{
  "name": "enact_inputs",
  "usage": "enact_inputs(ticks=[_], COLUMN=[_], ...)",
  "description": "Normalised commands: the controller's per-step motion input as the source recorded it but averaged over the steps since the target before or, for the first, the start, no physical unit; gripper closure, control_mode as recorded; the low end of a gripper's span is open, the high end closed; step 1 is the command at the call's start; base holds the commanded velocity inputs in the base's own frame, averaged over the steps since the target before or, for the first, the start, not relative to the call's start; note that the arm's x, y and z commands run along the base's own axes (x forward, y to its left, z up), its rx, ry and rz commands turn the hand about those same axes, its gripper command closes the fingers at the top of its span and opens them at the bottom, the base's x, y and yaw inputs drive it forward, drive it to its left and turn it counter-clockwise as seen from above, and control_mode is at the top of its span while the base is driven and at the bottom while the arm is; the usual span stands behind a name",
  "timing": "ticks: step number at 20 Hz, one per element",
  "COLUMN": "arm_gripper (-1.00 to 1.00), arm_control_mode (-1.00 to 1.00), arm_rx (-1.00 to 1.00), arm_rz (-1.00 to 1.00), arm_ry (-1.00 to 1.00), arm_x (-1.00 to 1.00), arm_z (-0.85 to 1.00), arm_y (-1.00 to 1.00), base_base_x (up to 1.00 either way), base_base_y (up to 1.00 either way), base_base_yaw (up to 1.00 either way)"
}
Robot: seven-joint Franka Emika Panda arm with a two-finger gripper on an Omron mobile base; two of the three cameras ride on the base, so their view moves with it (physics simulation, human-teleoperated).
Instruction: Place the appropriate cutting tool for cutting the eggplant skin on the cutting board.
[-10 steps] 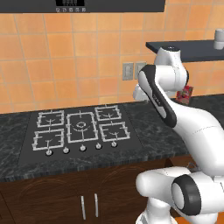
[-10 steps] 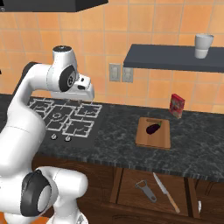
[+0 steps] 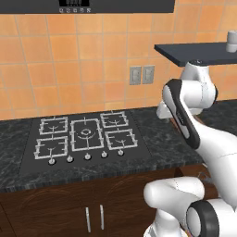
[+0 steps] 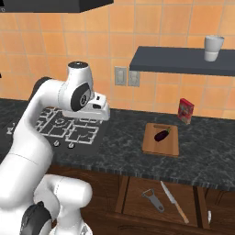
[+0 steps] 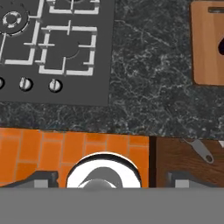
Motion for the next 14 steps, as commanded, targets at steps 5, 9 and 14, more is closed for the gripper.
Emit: enact_inputs(ticks=[5,9,14], arm_gripper=[-1.0,-1.0,-1.0], arm_control_mode=[-1.0,-1.0,-1.0], arm_rx=[0.0,0.0,-0.02], arm_rz=[0.0,0.02,0.05], arm_ry=[0.06,0.03,0.1], arm_x=[-0.41,-0.24,-0.02], arm_z=[-0.68,-0.88,-0.84], arm_y=[-1.0,-1.0,-0.91], base_base_x=[0.0,0.0,0.0], base_base_y=[0.0,0.0,0.0], base_base_yaw=[0.0,0.0,0.0])
